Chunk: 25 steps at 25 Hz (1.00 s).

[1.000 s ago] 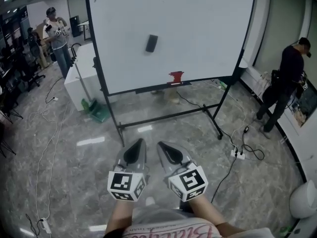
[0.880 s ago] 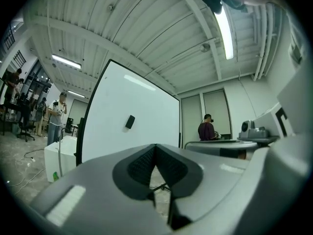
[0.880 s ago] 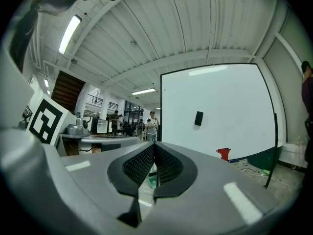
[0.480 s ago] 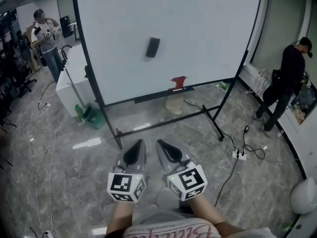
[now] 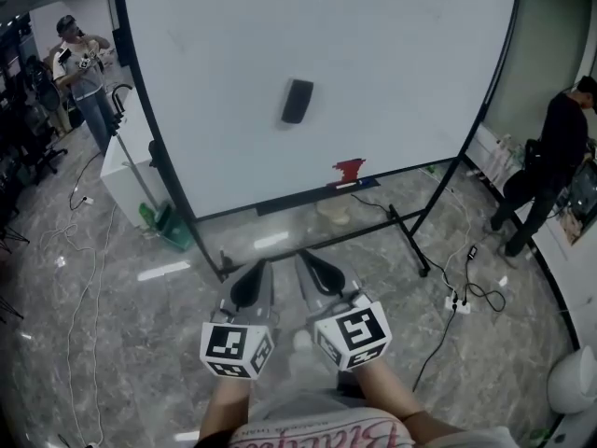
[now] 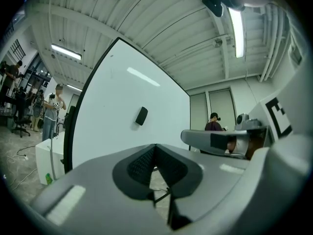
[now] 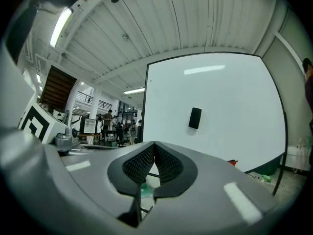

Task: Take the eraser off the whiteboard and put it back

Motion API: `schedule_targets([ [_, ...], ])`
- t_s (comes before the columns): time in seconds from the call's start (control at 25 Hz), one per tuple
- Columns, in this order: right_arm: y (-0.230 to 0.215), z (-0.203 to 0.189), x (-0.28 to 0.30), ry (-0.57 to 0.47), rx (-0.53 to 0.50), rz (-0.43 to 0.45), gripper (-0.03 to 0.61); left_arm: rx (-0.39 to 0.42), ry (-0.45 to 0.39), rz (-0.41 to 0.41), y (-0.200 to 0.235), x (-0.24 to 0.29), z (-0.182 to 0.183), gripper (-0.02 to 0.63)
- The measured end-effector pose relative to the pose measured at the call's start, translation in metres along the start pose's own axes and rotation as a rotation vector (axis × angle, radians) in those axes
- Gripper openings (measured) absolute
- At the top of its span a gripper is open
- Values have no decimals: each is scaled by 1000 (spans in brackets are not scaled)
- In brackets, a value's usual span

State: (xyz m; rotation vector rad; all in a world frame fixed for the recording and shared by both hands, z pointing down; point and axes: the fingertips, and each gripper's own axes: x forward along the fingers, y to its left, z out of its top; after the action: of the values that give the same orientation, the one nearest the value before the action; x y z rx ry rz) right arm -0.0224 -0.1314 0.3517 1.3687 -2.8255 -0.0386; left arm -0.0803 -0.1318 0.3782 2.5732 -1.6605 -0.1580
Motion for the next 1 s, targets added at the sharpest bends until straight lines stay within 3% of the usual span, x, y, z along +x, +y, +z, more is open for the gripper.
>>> schedule_targets([
  [0.28,-51,15,69,-29,-17,26,6,15,-38,25,31,72,14,0],
  [0.52,-91,34,123,-68,-42,45,140,25,-71,61,56,123,27,0],
  [0.6,-110,40,140,-75,-46,6,200,28,-76,71,64,138,29,0],
  [0.84,-157,60,185,-93,9,-107,301,24,-64,95,87,165,29,0],
  [1.0,-171,75,206,-111,39,-133,324,26,-62,97,97,179,32,0],
])
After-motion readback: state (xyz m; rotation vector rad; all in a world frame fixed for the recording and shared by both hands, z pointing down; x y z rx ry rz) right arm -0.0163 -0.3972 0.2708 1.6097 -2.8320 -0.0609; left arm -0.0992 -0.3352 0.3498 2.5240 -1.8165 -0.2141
